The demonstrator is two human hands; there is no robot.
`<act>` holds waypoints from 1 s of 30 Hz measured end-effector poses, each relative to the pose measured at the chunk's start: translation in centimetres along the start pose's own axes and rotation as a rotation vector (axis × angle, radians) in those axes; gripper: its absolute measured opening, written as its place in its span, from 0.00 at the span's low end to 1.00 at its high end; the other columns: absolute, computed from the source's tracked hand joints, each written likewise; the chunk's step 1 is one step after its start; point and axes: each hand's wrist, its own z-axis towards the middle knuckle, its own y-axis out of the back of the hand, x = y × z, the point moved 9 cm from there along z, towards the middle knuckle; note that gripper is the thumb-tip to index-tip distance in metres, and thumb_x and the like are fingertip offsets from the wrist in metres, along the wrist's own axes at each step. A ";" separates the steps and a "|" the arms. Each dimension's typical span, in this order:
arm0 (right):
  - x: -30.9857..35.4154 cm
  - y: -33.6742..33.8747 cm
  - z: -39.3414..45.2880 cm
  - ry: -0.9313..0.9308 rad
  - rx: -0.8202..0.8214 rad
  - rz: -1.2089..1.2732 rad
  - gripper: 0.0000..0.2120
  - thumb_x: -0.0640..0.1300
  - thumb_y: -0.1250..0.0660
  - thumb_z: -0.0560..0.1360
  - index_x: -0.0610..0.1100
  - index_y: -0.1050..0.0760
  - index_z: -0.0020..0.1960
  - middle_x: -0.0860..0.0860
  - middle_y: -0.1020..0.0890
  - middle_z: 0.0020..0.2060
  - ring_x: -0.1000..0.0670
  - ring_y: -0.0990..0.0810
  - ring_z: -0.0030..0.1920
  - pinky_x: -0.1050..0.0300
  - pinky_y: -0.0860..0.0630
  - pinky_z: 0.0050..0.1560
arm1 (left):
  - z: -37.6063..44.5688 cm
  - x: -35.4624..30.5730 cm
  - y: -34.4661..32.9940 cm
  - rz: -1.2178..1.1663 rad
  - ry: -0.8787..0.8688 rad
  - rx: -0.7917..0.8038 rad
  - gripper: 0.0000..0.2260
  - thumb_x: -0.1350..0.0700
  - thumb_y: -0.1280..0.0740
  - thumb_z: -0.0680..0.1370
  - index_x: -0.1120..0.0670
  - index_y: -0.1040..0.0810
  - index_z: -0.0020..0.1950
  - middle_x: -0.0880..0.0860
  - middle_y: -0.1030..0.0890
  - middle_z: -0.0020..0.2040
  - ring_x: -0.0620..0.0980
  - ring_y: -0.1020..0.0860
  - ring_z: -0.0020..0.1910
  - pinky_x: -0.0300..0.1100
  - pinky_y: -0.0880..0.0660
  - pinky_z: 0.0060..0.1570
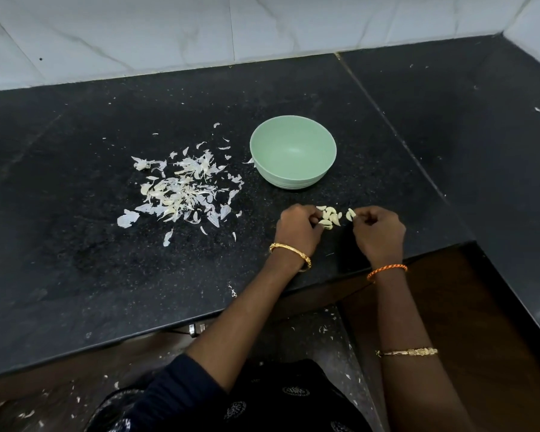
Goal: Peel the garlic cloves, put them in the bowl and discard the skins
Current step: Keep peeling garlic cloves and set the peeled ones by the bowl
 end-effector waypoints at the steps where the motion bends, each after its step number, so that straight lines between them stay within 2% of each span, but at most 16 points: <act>1: 0.1 -0.2 0.0 0.000 0.014 -0.003 0.08 0.36 0.36 0.77 0.39 0.20 0.54 0.49 0.21 0.45 0.56 0.25 0.44 0.69 0.30 0.43 | 0.0 -0.2 0.0 -0.008 -0.011 0.002 0.10 0.63 0.30 0.73 0.58 0.18 0.54 0.55 0.17 0.47 0.51 0.21 0.48 0.40 0.27 0.51; 4: 0.4 -0.8 -0.3 0.007 0.022 0.001 0.09 0.38 0.34 0.76 0.39 0.20 0.54 0.47 0.19 0.46 0.53 0.23 0.45 0.61 0.26 0.47 | 0.2 0.0 0.2 -0.064 -0.014 0.019 0.09 0.63 0.29 0.73 0.58 0.18 0.52 0.54 0.16 0.44 0.49 0.20 0.44 0.38 0.26 0.49; 6: 0.7 -0.9 -0.6 0.058 -0.082 -0.028 0.09 0.38 0.33 0.75 0.38 0.19 0.54 0.43 0.19 0.50 0.47 0.21 0.49 0.55 0.24 0.51 | 0.5 0.5 0.8 -0.110 -0.008 0.027 0.08 0.62 0.30 0.73 0.57 0.18 0.51 0.55 0.16 0.42 0.49 0.19 0.40 0.40 0.24 0.48; 8: 1.9 -0.7 -1.2 0.126 -0.227 -0.056 0.09 0.39 0.33 0.74 0.39 0.19 0.52 0.41 0.19 0.50 0.42 0.22 0.52 0.54 0.27 0.53 | 0.8 1.0 2.5 -0.153 -0.001 -0.009 0.03 0.60 0.31 0.74 0.56 0.18 0.46 0.54 0.17 0.36 0.46 0.22 0.31 0.42 0.22 0.43; 10: 4.3 -1.3 -2.0 0.217 -0.300 -0.009 0.06 0.38 0.33 0.73 0.40 0.19 0.49 0.42 0.19 0.43 0.42 0.22 0.48 0.58 0.32 0.52 | 1.0 1.7 4.8 -0.143 0.009 -0.063 0.05 0.57 0.31 0.75 0.54 0.20 0.39 0.49 0.20 0.29 0.42 0.24 0.27 0.41 0.23 0.38; 12: 7.3 -2.4 -3.0 0.325 -0.305 0.095 0.04 0.36 0.32 0.72 0.40 0.19 0.45 0.45 0.20 0.38 0.45 0.22 0.41 0.54 0.28 0.48 | 1.1 2.3 7.0 -0.068 0.016 -0.101 0.07 0.54 0.30 0.74 0.52 0.22 0.36 0.46 0.24 0.27 0.45 0.25 0.29 0.40 0.26 0.36; 14: 10.6 -3.8 -4.1 0.422 -0.281 0.224 0.03 0.37 0.32 0.71 0.40 0.19 0.44 0.46 0.21 0.37 0.50 0.23 0.35 0.56 0.24 0.41 | 1.1 3.5 9.7 -0.037 0.025 -0.163 0.12 0.51 0.30 0.74 0.54 0.24 0.33 0.49 0.24 0.27 0.49 0.25 0.30 0.42 0.28 0.34; 16: 13.9 -6.0 -5.1 0.516 -0.208 0.306 0.04 0.38 0.32 0.71 0.40 0.19 0.44 0.46 0.20 0.36 0.53 0.24 0.33 0.61 0.25 0.39 | 1.0 5.2 12.9 -0.062 0.045 -0.256 0.15 0.51 0.31 0.75 0.56 0.25 0.31 0.52 0.24 0.27 0.50 0.26 0.29 0.42 0.30 0.32; 19: 18.2 -10.2 -6.1 0.605 0.009 0.347 0.03 0.37 0.31 0.73 0.41 0.19 0.43 0.47 0.19 0.36 0.56 0.24 0.33 0.67 0.26 0.38 | 0.7 8.7 17.7 -0.133 0.147 -0.373 0.10 0.53 0.33 0.76 0.52 0.25 0.36 0.48 0.24 0.29 0.47 0.26 0.30 0.40 0.30 0.33; 22: 20.6 -15.3 -6.3 0.578 0.289 0.248 0.04 0.35 0.32 0.74 0.40 0.18 0.44 0.51 0.18 0.35 0.64 0.24 0.33 0.75 0.30 0.37 | 0.5 12.5 22.3 -0.165 0.239 -0.469 0.06 0.54 0.36 0.76 0.53 0.24 0.40 0.51 0.20 0.35 0.52 0.21 0.36 0.43 0.24 0.39; 24: 21.4 -18.3 -6.1 0.530 0.443 0.187 0.06 0.34 0.34 0.75 0.39 0.18 0.47 0.56 0.21 0.33 0.68 0.25 0.31 0.76 0.30 0.36 | 0.6 14.4 24.7 -0.211 0.279 -0.491 0.09 0.54 0.39 0.76 0.54 0.23 0.38 0.53 0.19 0.34 0.52 0.22 0.32 0.46 0.23 0.40; 26: 22.4 -20.6 -6.2 0.525 0.534 0.131 0.08 0.32 0.36 0.76 0.39 0.18 0.48 0.57 0.21 0.34 0.64 0.24 0.32 0.74 0.28 0.36 | 0.8 16.0 26.6 -0.219 0.316 -0.486 0.13 0.55 0.43 0.77 0.54 0.24 0.35 0.51 0.20 0.31 0.50 0.25 0.29 0.46 0.24 0.38; 28: 23.9 -22.3 -6.4 0.570 0.584 0.067 0.10 0.31 0.36 0.75 0.39 0.17 0.49 0.52 0.18 0.39 0.58 0.23 0.36 0.70 0.26 0.37 | 1.1 16.9 28.2 -0.197 0.339 -0.494 0.14 0.56 0.45 0.77 0.55 0.26 0.34 0.51 0.21 0.30 0.50 0.26 0.28 0.47 0.25 0.39; 30: 25.7 -23.9 -7.3 0.653 0.649 0.006 0.10 0.32 0.36 0.75 0.39 0.17 0.50 0.49 0.19 0.41 0.58 0.24 0.35 0.75 0.30 0.32 | 1.4 17.6 29.2 -0.196 0.359 -0.514 0.13 0.56 0.45 0.77 0.54 0.27 0.35 0.50 0.22 0.30 0.49 0.27 0.27 0.46 0.25 0.39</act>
